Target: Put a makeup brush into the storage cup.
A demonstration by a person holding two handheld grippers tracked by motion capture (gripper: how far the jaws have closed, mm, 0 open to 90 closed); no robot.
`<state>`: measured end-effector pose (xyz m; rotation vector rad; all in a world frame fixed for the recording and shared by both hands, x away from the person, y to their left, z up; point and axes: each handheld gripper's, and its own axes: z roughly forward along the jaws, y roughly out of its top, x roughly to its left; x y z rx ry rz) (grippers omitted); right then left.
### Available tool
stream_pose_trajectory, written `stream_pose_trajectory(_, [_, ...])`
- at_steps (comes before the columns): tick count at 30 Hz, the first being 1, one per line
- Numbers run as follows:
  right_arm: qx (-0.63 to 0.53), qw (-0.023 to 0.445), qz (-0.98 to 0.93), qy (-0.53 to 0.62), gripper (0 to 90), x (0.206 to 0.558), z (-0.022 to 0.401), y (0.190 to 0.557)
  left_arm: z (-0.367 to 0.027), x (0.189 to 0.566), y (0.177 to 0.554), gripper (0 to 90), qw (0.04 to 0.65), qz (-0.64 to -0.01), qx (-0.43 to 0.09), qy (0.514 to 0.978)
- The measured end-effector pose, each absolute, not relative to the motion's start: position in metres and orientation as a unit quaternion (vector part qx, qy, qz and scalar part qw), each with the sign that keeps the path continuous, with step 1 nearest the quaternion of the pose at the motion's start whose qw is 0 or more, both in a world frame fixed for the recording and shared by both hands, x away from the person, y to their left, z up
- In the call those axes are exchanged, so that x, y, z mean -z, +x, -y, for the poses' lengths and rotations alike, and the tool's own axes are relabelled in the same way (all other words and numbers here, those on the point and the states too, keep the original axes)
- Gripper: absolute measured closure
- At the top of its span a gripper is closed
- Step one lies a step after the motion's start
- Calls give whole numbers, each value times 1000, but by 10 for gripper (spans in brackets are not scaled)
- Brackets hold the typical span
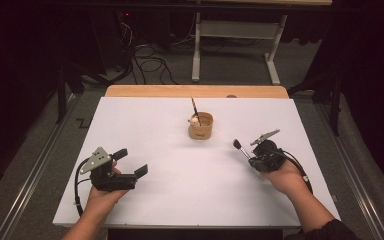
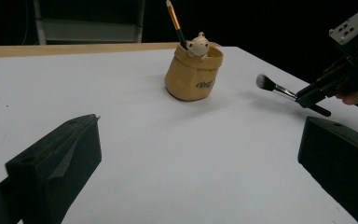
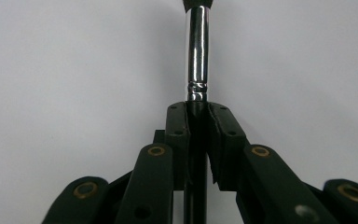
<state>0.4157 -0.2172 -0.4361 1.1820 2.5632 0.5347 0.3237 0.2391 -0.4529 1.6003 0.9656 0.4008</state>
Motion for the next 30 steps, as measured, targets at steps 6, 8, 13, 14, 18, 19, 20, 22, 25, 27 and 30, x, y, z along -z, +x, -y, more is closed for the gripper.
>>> stream_pose_trajectory(6, [-232,146,-868,413,805,440,221,410,-239,454,325,1,574,-415,-172,685])
stream_pose_trajectory(8, [-248,157,-862,414,804,442,221,407,-238,455,325,2,574,-416,-172,684])
stream_pose_trajectory(13, [-285,182,-843,418,805,443,223,401,-236,456,324,2,571,-421,-173,683])
stream_pose_trajectory(14, [-291,191,-838,419,805,443,225,400,-236,456,324,2,571,-421,-174,682])
stream_pose_trajectory(18, [-312,216,-820,428,805,443,230,396,-235,457,325,1,567,-422,-173,686])
stream_pose_trajectory(19, [-316,222,-817,428,805,443,231,394,-235,457,325,2,566,-421,-173,687])
stream_pose_trajectory(20, [-322,228,-814,428,805,443,232,394,-235,457,325,1,566,-422,-173,687])
stream_pose_trajectory(22, [-331,236,-807,429,805,444,231,391,-235,457,325,2,565,-422,-174,687])
stream_pose_trajectory(25, [-345,241,-800,428,805,447,231,390,-234,457,325,2,564,-422,-175,687])
stream_pose_trajectory(27, [-356,243,-792,431,805,448,231,389,-234,458,325,2,564,-423,-175,687])
stream_pose_trajectory(30, [-372,248,-785,429,805,449,231,388,-234,458,325,2,564,-424,-176,687])
